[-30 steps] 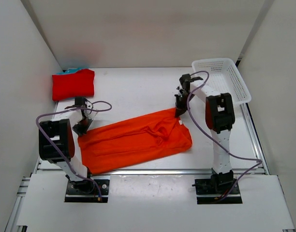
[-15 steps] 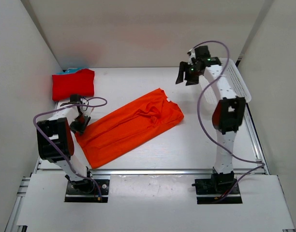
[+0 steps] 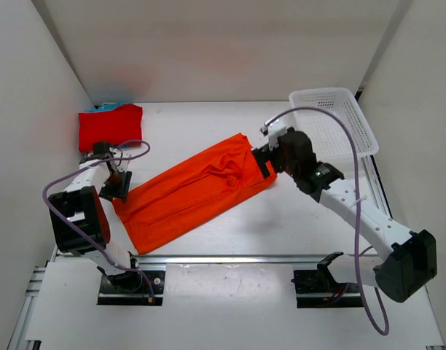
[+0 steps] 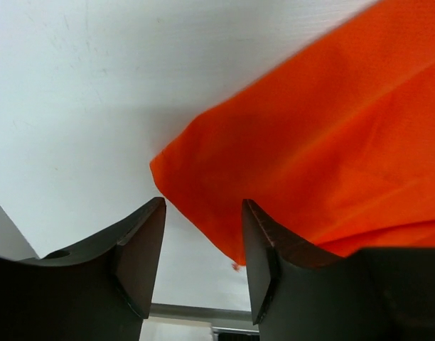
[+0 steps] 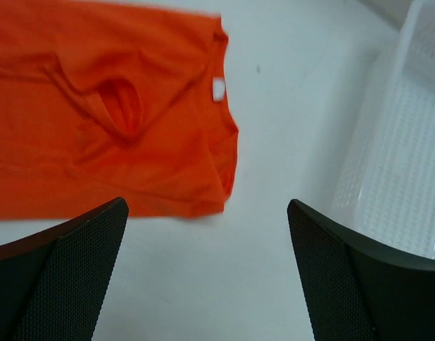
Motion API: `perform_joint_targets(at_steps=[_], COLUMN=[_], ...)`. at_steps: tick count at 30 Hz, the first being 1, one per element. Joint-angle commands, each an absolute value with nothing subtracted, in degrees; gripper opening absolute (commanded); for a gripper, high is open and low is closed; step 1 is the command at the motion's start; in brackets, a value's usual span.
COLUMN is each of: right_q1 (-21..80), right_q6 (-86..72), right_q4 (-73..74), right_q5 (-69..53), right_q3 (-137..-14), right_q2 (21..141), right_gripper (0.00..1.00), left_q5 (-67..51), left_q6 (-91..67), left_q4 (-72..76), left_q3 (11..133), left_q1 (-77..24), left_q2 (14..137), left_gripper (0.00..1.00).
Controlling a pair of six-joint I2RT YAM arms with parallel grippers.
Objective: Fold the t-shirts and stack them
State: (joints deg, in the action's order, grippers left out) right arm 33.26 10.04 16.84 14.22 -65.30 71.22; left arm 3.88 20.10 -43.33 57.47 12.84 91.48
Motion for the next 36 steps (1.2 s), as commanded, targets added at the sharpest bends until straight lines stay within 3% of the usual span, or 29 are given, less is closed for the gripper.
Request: perform_joint_targets(at_steps=[1, 6, 10, 12, 13, 15, 20, 28, 31, 33, 34, 35, 36], right_q1=[28.95, 30.14, 27.42, 27.42, 26.9, 26.98, 26.28, 25.23, 25.31, 25.05, 24.61, 24.17, 23.65], right_q6=[11.54, 8.46, -6.99, -12.27, -15.44, -19.92, -30.32, -38.22, -38.41, -37.89, -37.62, -36.83, -35.35], right_q4=[-2.92, 3.42, 8.0, 5.81, 4.93, 3.08, 2.03, -0.09, 3.42, 3.78, 4.65, 4.31, 4.57], right_q5=[14.82, 13.54, 7.04, 4.58, 3.87, 3.77, 9.31, 10.56, 8.18, 6.95, 6.42, 5.28, 5.19], right_q3=[-57.56, -56.88, -52.85, -49.86, -48.27, -46.59, -45.79, -49.99, -54.13, -57.2, -57.91, -60.44, -63.43], right_q2=[67.32, 72.94, 75.41, 75.59, 76.02, 77.42, 83.05, 95.6, 101.24, 104.92, 105.55, 107.73, 109.49], right_gripper=[0.97, 1.0, 0.75, 0.56, 0.53, 0.51, 0.64, 0.63, 0.47, 0.25, 0.09, 0.01, 0.0], left_q5=[-1.04, -0.09, 0.44, 1.57, 2.02, 2.29, 1.41, -2.11, -2.2, -2.02, -1.85, -1.58, -1.67], left_q6=[16.44, 16.17, 15.74, 15.82, 15.56, 14.86, 14.68, 12.92, 13.27, 13.45, 14.06, 14.06, 14.76], left_q4=[-45.61, -49.04, -50.71, -50.19, -49.84, -49.13, -47.02, -48.51, -48.43, -48.43, -48.51, -48.52, -48.25], left_q3=[57.31, 55.99, 55.63, 55.37, 55.63, 56.42, 57.57, 63.28, 63.98, 63.81, 63.55, 63.46, 63.11], left_q1=[13.97, 13.19, 13.79, 14.23, 13.98, 13.71, 11.7, 12.66, 13.45, 13.45, 13.27, 13.36, 12.75], left_q2=[85.7, 81.22, 78.49, 78.22, 78.22, 79.18, 81.56, 86.92, 87.54, 87.28, 87.36, 87.02, 86.66], left_gripper=[0.58, 0.59, 0.59, 0.6, 0.6, 0.6, 0.6, 0.61, 0.61, 0.61, 0.61, 0.61, 0.61])
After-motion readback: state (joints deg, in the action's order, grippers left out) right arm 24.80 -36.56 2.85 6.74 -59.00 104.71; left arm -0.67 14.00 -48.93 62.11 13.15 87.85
